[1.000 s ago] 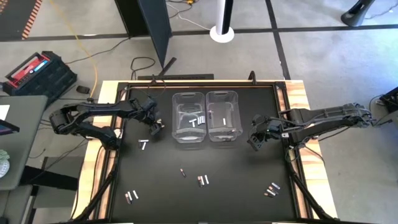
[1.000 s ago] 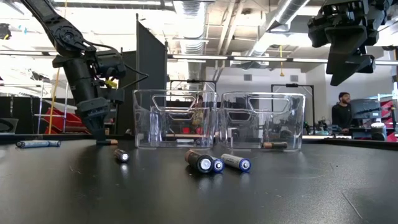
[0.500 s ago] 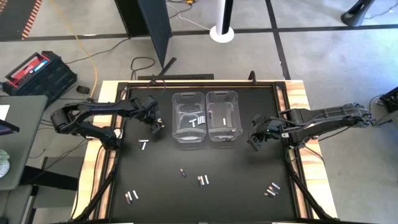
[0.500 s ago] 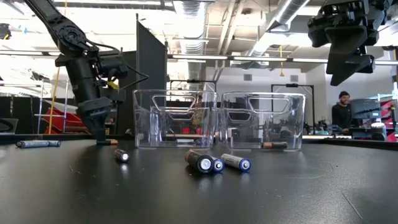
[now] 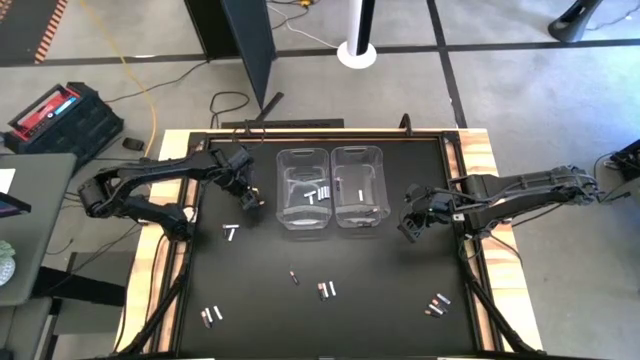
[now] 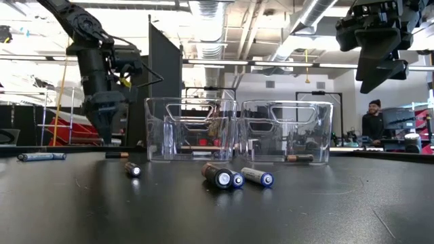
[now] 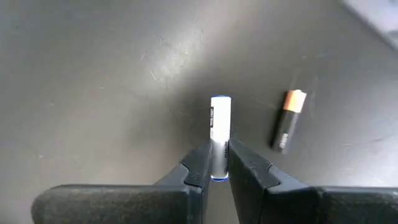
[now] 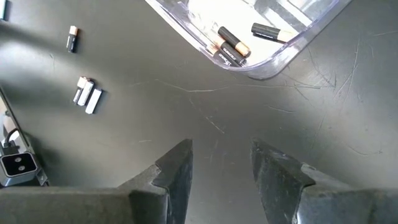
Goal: Sort batteries
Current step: Put the white battery into the left transparent bin
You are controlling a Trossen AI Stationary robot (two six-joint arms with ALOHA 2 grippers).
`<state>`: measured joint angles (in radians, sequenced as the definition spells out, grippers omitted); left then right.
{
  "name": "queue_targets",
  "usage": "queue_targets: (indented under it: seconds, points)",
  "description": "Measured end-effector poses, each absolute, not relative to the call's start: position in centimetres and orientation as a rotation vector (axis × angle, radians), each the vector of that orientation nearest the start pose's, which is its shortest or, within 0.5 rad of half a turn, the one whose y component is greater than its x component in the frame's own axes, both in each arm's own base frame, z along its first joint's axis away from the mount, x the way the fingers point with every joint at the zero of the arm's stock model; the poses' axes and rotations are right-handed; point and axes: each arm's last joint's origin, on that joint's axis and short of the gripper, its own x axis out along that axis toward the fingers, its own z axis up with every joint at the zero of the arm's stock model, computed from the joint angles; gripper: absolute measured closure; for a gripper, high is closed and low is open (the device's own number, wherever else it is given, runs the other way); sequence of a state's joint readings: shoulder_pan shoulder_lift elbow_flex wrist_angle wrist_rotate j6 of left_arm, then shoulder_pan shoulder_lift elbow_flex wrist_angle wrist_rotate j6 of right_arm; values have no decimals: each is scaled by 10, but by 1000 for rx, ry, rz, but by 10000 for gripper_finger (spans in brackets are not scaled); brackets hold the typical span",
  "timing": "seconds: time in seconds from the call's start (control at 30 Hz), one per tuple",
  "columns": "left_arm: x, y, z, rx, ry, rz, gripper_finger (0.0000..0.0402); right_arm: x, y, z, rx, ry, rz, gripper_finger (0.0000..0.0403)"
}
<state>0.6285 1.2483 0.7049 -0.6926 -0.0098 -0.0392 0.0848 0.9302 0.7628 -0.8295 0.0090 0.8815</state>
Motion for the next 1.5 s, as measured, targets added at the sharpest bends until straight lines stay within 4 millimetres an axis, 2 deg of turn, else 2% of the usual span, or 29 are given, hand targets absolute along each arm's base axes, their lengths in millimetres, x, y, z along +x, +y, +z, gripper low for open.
queue_targets:
  seconds: [0.2,0.37,0.53,0.7,0.87,1.03,1.13,1.3,1.4,1.5]
  points:
    - [168,123,232,-421,1025,623,359,166,14,252,758,956,-372,223]
    - [178,129,272,-424,902,647,359,166,14,252,759,956,-372,223]
    - [211,134,300,-355,858,578,359,166,14,252,758,956,-372,223]
    - [265,137,305,-269,899,473,359,166,14,252,759,956,-372,223]
    - [318,141,284,-209,1032,379,359,166,14,252,759,956,-372,223]
    - [355,139,250,-171,1154,330,359,166,14,252,766,955,-375,223]
    - [366,139,228,-175,1208,342,359,166,14,252,766,955,-376,223]
    - [373,140,192,-223,1326,349,359,166,14,252,765,955,-375,223]
    - [377,139,176,-241,1376,334,359,166,14,252,762,956,-373,223]
    - [378,137,167,-250,1402,333,359,166,14,252,759,956,-372,223]
